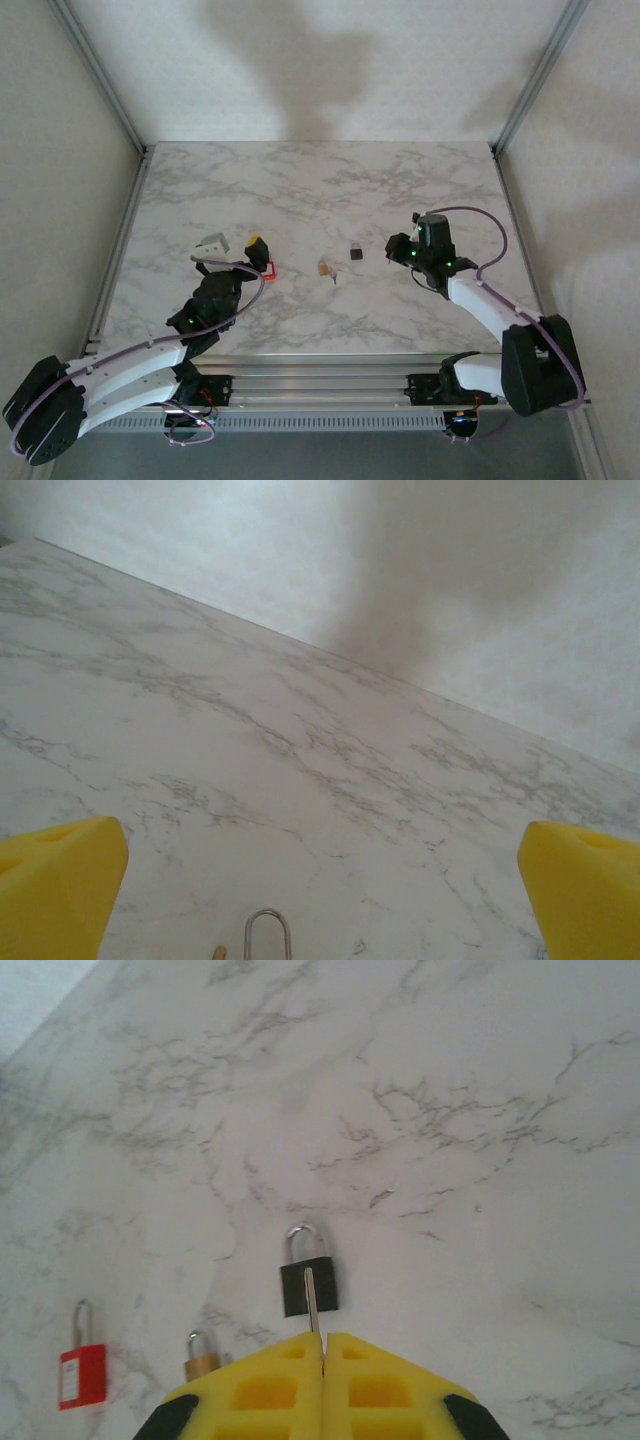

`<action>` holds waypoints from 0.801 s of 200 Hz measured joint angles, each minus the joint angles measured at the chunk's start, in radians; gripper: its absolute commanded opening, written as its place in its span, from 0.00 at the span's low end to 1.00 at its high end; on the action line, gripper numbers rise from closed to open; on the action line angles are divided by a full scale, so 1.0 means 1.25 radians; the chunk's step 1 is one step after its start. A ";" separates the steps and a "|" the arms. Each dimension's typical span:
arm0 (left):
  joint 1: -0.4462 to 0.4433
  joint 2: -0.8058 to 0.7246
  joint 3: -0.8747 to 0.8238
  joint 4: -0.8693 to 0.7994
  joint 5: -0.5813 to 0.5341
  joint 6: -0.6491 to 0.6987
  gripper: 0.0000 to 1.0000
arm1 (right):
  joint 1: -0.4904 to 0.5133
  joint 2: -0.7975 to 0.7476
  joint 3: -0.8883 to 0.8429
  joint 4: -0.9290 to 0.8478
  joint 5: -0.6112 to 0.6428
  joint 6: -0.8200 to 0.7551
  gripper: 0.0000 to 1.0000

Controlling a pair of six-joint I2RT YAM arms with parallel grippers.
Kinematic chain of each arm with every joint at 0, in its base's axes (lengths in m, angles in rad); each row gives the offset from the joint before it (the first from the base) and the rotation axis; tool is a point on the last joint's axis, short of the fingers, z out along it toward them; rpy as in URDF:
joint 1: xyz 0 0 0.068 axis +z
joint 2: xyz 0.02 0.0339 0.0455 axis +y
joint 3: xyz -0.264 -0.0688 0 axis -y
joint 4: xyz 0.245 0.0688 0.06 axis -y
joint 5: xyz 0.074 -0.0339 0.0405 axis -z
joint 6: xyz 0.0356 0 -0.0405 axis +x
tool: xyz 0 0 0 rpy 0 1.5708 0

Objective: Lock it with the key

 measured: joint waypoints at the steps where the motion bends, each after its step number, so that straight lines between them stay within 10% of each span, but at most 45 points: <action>1: 0.000 0.000 0.000 0.000 0.000 0.000 1.00 | 0.000 0.004 0.001 0.000 0.002 0.000 0.00; 160: 0.000 -0.047 -0.010 0.004 -0.017 -0.004 1.00 | 0.038 0.325 0.150 0.043 0.013 -0.003 0.00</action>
